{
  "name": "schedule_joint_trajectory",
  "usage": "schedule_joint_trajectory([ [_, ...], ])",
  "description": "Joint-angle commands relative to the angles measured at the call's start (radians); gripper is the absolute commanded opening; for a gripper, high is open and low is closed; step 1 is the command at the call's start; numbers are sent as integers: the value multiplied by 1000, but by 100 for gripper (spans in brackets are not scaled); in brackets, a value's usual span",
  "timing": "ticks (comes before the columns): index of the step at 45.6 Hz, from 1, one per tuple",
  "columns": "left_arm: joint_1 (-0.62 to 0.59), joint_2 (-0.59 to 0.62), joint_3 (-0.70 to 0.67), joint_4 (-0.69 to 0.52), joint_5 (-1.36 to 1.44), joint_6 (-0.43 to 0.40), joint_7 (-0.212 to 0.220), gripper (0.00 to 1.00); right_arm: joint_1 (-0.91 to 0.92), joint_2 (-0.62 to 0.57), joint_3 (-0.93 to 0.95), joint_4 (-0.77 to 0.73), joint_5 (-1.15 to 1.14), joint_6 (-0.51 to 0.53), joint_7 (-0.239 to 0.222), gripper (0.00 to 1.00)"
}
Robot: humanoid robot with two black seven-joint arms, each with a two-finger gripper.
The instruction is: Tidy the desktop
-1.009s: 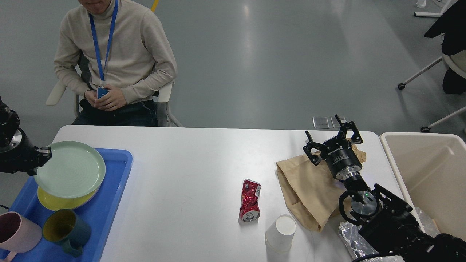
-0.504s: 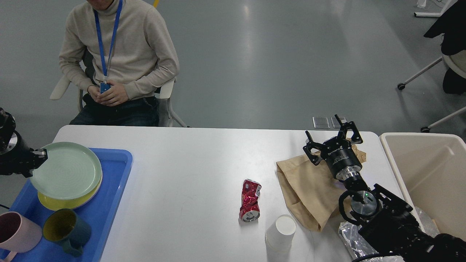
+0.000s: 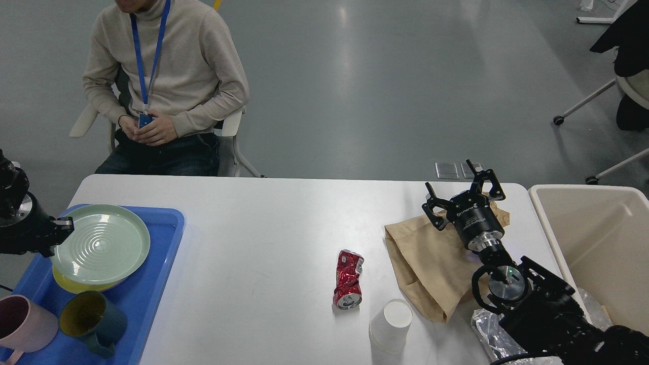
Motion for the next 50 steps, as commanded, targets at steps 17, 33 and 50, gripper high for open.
schedule_joint_trajectory([
  [17, -6, 8, -9, 9, -1, 72, -4, 51, 0, 0, 0, 0, -1, 0, 0, 100],
  [33, -3, 11, -255, 11, -3, 403, -24, 94, 0, 0, 0, 0, 0, 0, 1, 100],
  [50, 95, -2, -954, 11, -18, 425, -67, 95, 0, 0, 0, 0, 0, 0, 0, 100],
])
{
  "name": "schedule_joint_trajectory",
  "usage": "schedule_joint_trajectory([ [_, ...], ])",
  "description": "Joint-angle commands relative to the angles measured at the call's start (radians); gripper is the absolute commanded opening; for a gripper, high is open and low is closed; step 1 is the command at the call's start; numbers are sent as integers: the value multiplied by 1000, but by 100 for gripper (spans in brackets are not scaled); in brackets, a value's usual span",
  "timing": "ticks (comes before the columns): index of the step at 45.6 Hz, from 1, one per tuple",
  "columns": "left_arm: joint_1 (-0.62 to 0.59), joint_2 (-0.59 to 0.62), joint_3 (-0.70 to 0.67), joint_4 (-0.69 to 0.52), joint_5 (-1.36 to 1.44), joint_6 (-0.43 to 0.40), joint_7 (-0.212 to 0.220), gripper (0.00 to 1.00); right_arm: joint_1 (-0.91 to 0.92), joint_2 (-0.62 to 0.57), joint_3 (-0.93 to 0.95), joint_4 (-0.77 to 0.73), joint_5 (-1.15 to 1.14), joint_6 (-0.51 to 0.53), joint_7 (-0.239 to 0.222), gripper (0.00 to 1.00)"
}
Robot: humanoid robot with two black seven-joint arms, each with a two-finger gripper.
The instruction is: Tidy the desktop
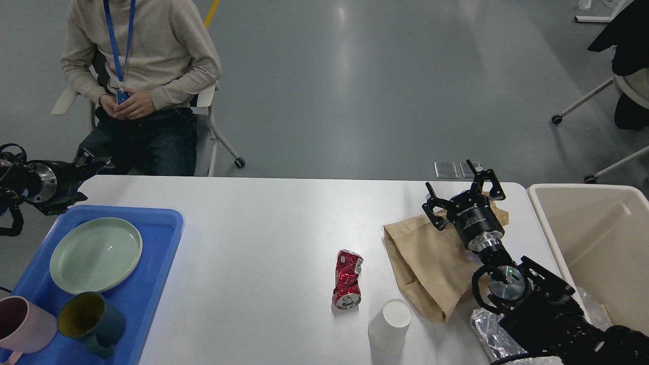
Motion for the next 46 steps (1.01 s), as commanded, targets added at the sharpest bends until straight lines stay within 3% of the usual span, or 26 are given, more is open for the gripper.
schedule_joint_trajectory([
  [1, 47, 0, -313, 1, -18, 22, -2, 95, -1, 0, 0, 0, -1, 0, 0, 100],
  [10, 103, -31, -842, 1, -22, 45, -1, 96, 1, 0, 0, 0, -1, 0, 0, 100],
  [23, 178, -65, -1372, 0, -94, 46, -1, 96, 1, 0, 0, 0, 0, 0, 0, 100],
  [28, 175, -65, -1427, 0, -124, 52, -1, 96, 1, 0, 0, 0, 0, 0, 0, 100],
  [46, 130, -77, -1420, -8, -122, 36, -4, 96, 1, 0, 0, 0, 0, 0, 0, 100],
])
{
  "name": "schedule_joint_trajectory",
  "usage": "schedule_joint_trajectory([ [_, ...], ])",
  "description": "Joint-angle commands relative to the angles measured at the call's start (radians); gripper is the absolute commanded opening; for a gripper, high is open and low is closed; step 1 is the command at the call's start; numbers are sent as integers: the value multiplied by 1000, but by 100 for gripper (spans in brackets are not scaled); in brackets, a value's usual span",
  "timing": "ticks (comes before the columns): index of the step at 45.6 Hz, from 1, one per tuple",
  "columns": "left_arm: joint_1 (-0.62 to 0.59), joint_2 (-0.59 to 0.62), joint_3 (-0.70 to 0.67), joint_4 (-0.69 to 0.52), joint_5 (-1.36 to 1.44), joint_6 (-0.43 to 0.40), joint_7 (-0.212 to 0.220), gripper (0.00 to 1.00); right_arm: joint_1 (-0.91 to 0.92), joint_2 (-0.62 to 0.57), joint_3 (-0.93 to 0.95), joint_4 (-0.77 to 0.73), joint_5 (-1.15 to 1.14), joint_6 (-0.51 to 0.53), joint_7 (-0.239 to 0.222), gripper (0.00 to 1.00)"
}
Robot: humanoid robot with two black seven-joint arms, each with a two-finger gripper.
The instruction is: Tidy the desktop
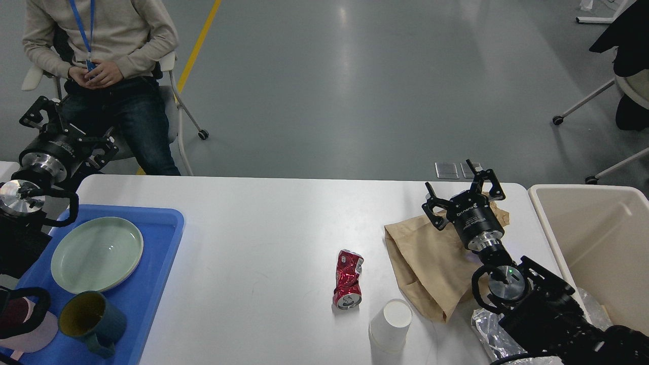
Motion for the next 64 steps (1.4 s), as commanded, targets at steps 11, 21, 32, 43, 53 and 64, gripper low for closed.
schedule_joint_trajectory([
  [11, 17, -55, 9, 0, 3, -13, -143, 96, -1, 0, 0, 0, 0, 0, 2, 100],
  [21, 20, -80, 6, 0, 1, -13, -347, 96, -1, 0, 0, 0, 0, 0, 0, 100],
  [32, 66, -133, 1, 0, 1, -25, -405, 96, 0, 0, 0, 0, 0, 0, 0, 100],
  [43, 118, -184, 9, -2, 6, -42, -413, 96, 0, 0, 0, 0, 0, 0, 0, 100],
  [53, 119, -203, 9, -3, 12, -100, -499, 96, 0, 0, 0, 0, -1, 0, 0, 100],
  [64, 155, -244, 47, -3, 14, -108, -626, 96, -1, 0, 0, 0, 0, 0, 0, 100],
])
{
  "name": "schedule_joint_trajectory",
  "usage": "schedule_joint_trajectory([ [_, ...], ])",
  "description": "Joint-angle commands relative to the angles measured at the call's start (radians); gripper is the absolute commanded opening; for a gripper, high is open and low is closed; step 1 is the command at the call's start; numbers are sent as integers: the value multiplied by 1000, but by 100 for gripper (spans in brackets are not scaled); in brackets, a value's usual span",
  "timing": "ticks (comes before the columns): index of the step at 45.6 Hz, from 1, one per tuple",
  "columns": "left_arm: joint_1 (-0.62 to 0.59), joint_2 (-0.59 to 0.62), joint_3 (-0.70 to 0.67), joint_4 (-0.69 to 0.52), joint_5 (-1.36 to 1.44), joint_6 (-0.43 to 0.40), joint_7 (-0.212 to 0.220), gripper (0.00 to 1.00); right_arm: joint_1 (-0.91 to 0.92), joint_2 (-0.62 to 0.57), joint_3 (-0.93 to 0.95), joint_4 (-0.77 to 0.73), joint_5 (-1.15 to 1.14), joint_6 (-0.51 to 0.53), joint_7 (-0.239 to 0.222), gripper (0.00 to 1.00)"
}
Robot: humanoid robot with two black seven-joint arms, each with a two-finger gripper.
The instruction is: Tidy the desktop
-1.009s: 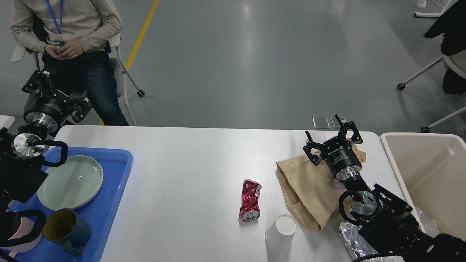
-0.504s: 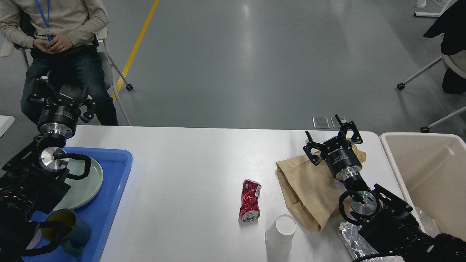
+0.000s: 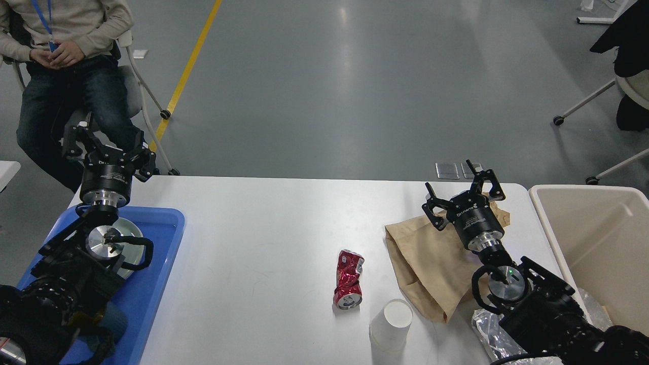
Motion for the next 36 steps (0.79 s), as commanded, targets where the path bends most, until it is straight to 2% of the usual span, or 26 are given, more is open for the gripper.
schedule_joint_trajectory([
  [1, 26, -14, 18, 0, 1, -1, -48, 96, 0, 0, 0, 0, 0, 0, 1, 100],
  [9, 47, -26, 23, 0, -7, -15, -82, 96, 0, 0, 0, 0, 0, 0, 0, 100],
  [16, 59, -34, 21, 0, -8, -24, -137, 96, 1, 0, 0, 0, 0, 0, 0, 100],
  [36, 59, -34, 23, 0, -8, -24, -140, 96, 0, 0, 0, 0, -1, 0, 0, 100],
])
